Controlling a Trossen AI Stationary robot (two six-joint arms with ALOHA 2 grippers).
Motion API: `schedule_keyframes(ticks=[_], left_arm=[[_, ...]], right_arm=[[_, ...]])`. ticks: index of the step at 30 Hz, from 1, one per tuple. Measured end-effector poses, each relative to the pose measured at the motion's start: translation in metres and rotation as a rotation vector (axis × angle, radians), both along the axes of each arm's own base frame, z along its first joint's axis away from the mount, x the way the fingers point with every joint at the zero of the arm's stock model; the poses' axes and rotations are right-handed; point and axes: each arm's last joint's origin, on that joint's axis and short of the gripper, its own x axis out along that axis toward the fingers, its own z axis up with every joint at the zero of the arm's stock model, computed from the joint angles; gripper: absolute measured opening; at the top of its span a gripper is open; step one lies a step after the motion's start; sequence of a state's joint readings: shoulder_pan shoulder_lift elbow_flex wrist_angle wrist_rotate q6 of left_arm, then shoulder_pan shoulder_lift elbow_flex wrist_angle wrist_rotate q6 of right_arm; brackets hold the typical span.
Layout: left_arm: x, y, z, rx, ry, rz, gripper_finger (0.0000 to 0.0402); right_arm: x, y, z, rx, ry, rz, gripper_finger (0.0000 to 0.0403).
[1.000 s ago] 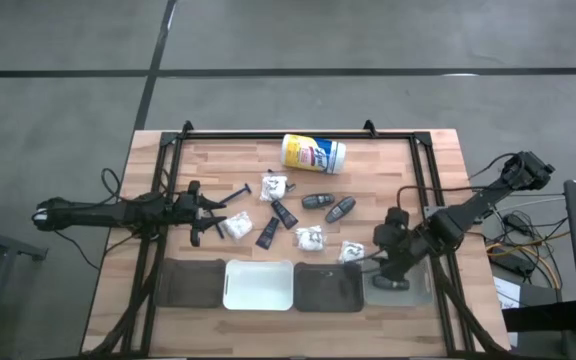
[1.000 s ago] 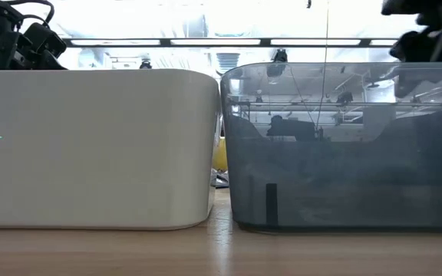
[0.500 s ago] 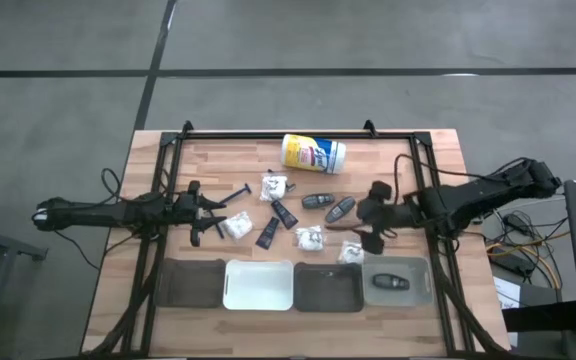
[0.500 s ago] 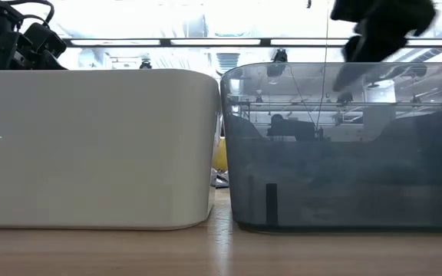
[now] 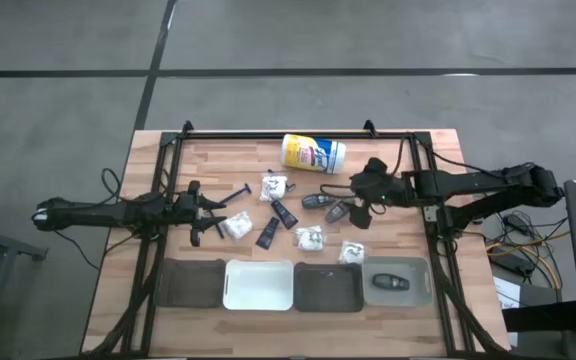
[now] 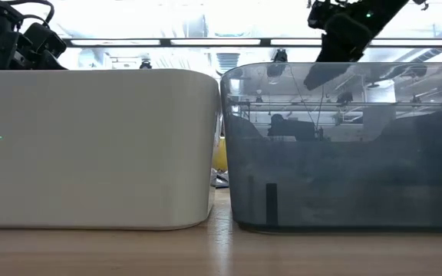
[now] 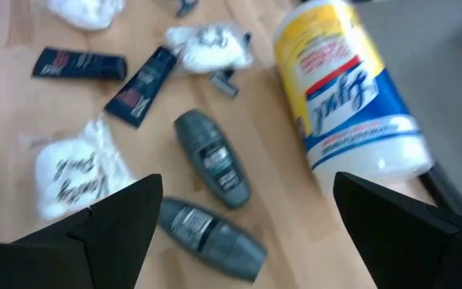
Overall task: Pick & Place Travel size toiletries
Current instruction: Put the gray deodorant into the gray bin
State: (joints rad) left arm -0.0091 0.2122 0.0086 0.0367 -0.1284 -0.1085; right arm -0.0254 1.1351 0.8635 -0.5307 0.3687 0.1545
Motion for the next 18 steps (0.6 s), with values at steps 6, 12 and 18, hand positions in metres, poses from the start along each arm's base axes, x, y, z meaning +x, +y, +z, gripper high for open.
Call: schedule_keyframes(ticks=[6, 12, 18], left_arm=[[0.0, 0.0, 0.0, 0.0, 0.0, 0.0, 0.0171], [0.0, 0.0, 0.0, 0.0, 0.0, 0.0, 0.0171], [0.0, 0.0, 0.0, 0.0, 0.0, 0.0, 0.0171]], right_arm=[[0.008, -0.01, 0.0, -0.038, -0.031, -0.003, 0.0364], [0.016, -0.019, -0.009, -0.101, 0.038, 0.056, 0.0363], [0.025, -0.03, -0.026, -0.15, 0.159, 0.106, 0.0363]])
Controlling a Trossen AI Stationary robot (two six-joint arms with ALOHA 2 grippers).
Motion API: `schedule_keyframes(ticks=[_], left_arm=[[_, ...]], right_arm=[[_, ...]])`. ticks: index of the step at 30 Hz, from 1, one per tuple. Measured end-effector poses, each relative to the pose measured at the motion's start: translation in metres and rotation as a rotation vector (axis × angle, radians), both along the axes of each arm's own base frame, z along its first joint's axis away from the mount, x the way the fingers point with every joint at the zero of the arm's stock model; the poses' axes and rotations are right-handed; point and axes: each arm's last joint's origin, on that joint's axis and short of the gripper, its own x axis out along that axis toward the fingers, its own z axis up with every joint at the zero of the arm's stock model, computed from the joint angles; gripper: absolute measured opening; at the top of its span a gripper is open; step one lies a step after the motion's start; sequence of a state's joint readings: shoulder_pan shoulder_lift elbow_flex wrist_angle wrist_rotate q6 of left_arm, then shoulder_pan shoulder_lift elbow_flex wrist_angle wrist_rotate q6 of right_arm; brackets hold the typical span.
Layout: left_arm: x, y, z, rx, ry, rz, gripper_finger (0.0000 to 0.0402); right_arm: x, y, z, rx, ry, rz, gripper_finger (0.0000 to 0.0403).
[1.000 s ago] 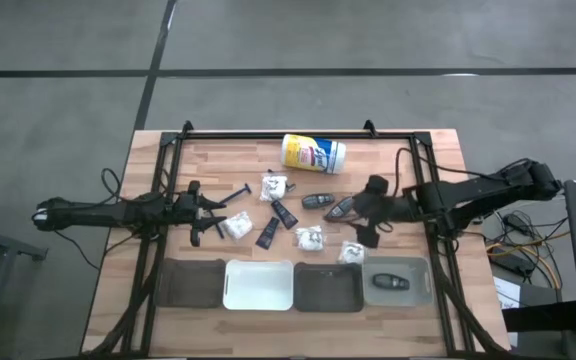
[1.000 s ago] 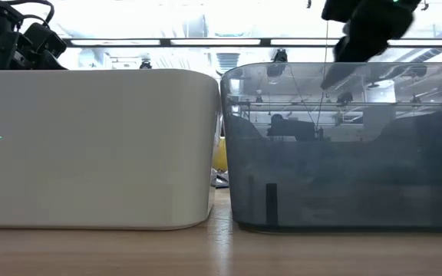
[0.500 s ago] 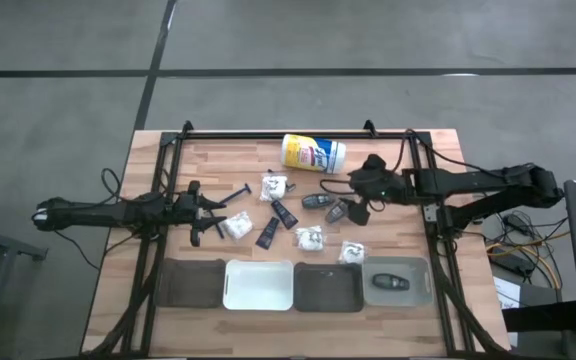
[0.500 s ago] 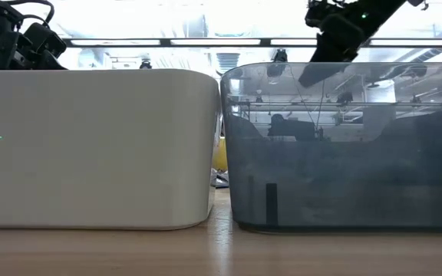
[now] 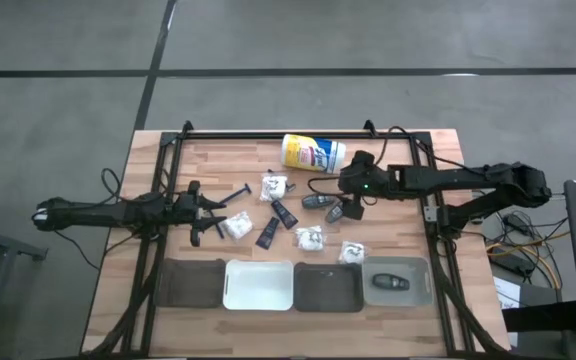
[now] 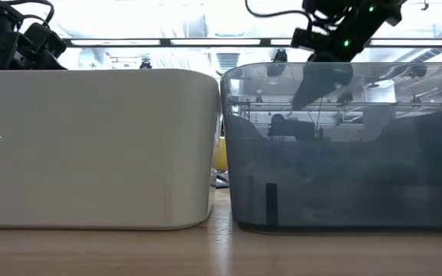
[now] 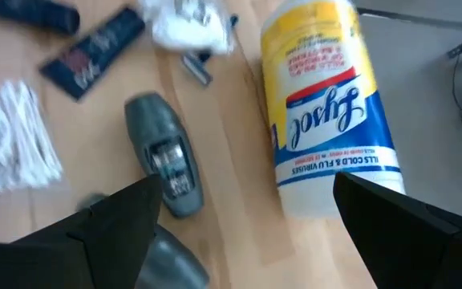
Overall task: Pick & Place Travel size toiletries
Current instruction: Put the gray deodorant into the gray bin
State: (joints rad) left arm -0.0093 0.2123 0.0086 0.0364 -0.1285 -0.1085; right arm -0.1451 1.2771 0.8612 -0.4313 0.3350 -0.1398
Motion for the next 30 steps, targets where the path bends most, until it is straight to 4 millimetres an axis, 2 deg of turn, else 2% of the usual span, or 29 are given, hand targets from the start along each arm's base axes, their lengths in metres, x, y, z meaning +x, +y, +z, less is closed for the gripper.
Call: schedule_keyframes(ticks=[8, 14, 20, 30], left_arm=[[0.0, 0.0, 0.0, 0.0, 0.0, 0.0, 0.0171], [0.0, 0.0, 0.0, 0.0, 0.0, 0.001, 0.0171], [0.0, 0.0, 0.0, 0.0, 0.0, 0.0, 0.0171], [0.0, 0.0, 0.0, 0.0, 0.0, 0.001, 0.0171]], right_arm=[[0.006, -0.009, -0.019, 0.077, 0.111, 0.175, 0.0363], [0.006, -0.016, -0.035, 0.138, 0.215, 0.17, 0.0363], [0.008, -0.014, -0.048, 0.236, 0.267, 0.235, 0.0363], [0.014, -0.015, -0.07, 0.241, 0.361, 0.29, 0.0363]])
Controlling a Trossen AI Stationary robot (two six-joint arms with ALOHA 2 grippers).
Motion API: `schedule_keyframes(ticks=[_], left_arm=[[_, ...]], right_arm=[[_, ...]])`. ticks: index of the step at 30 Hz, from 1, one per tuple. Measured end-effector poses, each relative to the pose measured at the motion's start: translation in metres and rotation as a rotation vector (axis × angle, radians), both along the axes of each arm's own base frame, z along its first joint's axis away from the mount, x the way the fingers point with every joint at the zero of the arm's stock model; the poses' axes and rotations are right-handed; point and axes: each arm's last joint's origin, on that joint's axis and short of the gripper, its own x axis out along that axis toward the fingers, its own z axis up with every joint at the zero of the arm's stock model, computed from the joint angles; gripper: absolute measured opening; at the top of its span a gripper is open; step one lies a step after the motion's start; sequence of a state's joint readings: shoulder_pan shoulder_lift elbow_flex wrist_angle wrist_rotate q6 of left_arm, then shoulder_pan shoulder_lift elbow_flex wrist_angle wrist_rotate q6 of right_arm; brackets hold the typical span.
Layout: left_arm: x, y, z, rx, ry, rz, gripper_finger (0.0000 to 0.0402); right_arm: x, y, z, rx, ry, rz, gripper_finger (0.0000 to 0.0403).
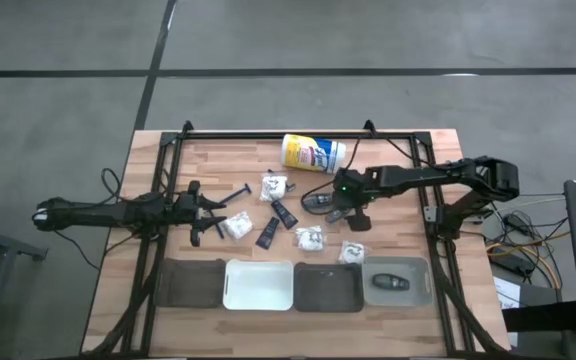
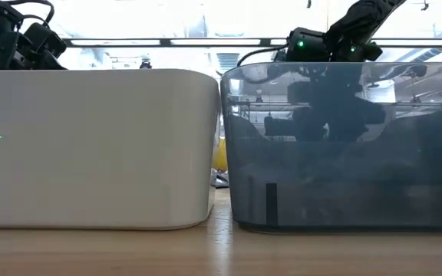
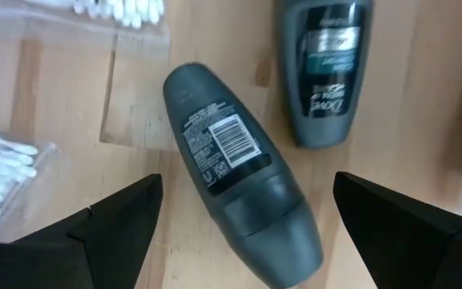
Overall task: Pick & Place Travel size toiletries
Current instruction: Put the gray deodorant into the gray bin
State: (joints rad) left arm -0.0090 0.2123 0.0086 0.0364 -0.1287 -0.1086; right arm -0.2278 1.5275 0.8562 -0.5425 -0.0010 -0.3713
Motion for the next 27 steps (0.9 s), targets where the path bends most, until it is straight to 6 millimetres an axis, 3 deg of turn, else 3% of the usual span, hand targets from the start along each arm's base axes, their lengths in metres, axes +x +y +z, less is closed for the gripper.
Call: schedule_keyframes(ticks=[16, 27], left_arm=[[0.0, 0.0, 0.0, 0.0, 0.0, 0.0, 0.0171], [0.0, 0.0, 0.0, 0.0, 0.0, 0.0, 0.0171]], right_arm=[[0.003, -0.006, -0.019, 0.021, 0.072, -0.029, 0.036], [0.005, -0.009, -0.031, 0.033, 0.107, -0.059, 0.0267]])
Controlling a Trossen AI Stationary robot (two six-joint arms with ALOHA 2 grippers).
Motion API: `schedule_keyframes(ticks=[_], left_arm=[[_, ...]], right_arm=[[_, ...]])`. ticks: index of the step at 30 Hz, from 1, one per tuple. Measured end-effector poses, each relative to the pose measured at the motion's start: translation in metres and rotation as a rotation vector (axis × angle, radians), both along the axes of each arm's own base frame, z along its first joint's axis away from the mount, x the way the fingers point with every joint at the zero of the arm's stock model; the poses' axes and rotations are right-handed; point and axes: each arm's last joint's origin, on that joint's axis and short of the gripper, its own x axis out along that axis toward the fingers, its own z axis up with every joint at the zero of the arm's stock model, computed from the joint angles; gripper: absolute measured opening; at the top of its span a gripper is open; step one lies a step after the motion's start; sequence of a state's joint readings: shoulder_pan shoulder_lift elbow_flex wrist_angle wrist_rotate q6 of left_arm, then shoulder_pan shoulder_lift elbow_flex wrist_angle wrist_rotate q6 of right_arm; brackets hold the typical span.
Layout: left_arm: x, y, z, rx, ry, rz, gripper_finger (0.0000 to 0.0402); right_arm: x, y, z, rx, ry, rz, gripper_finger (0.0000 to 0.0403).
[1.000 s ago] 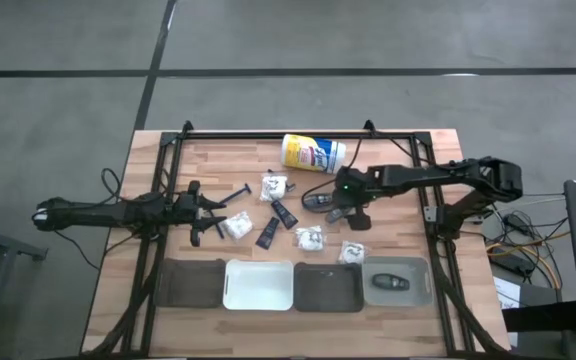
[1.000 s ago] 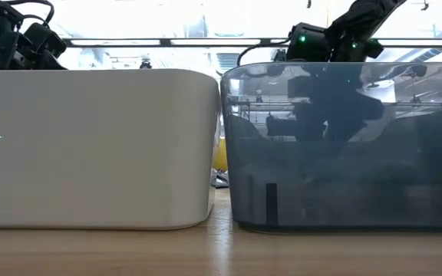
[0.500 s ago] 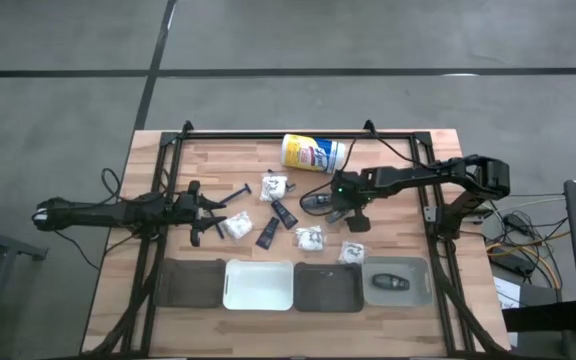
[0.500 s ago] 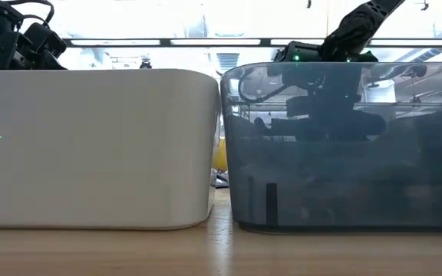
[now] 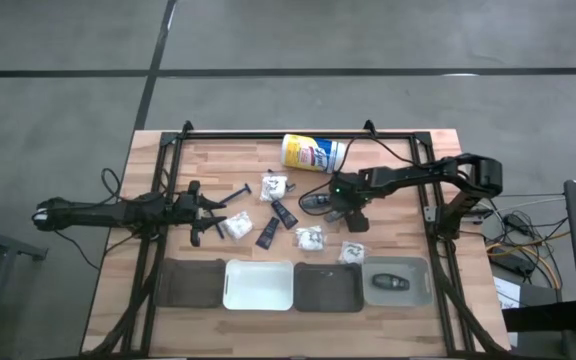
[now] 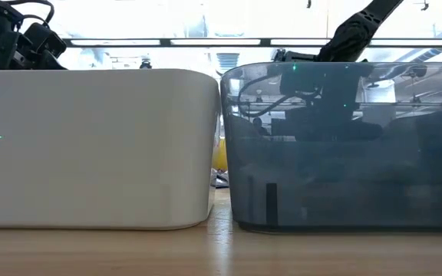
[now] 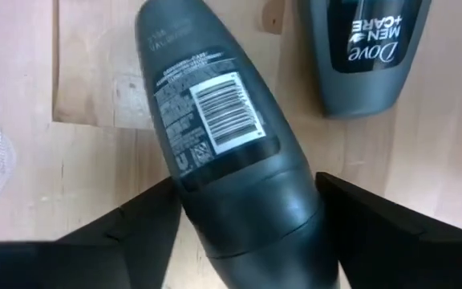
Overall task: Pick & Place Travel size toiletries
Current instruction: Put the gray deodorant into the gray bin
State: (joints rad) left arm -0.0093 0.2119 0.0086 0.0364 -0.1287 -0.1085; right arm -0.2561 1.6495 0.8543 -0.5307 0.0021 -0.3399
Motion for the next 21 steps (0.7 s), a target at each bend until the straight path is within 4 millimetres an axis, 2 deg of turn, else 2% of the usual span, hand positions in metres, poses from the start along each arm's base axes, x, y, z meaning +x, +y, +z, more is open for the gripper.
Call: schedule_keyframes(ticks=[7, 15, 21], left_arm=[[0.0, 0.0, 0.0, 0.0, 0.0, 0.0, 0.0171], [0.0, 0.0, 0.0, 0.0, 0.0, 0.0, 0.0171], [0.0, 0.0, 0.0, 0.0, 0.0, 0.0, 0.0171]], right_arm=[[0.0, 0.0, 0.001, 0.007, -0.005, -0.019, 0.0212], [-0.002, 0.001, 0.003, 0.024, -0.002, -0.047, 0.0217], [-0.004, 0.003, 0.015, 0.028, -0.05, -0.041, 0.0207]])
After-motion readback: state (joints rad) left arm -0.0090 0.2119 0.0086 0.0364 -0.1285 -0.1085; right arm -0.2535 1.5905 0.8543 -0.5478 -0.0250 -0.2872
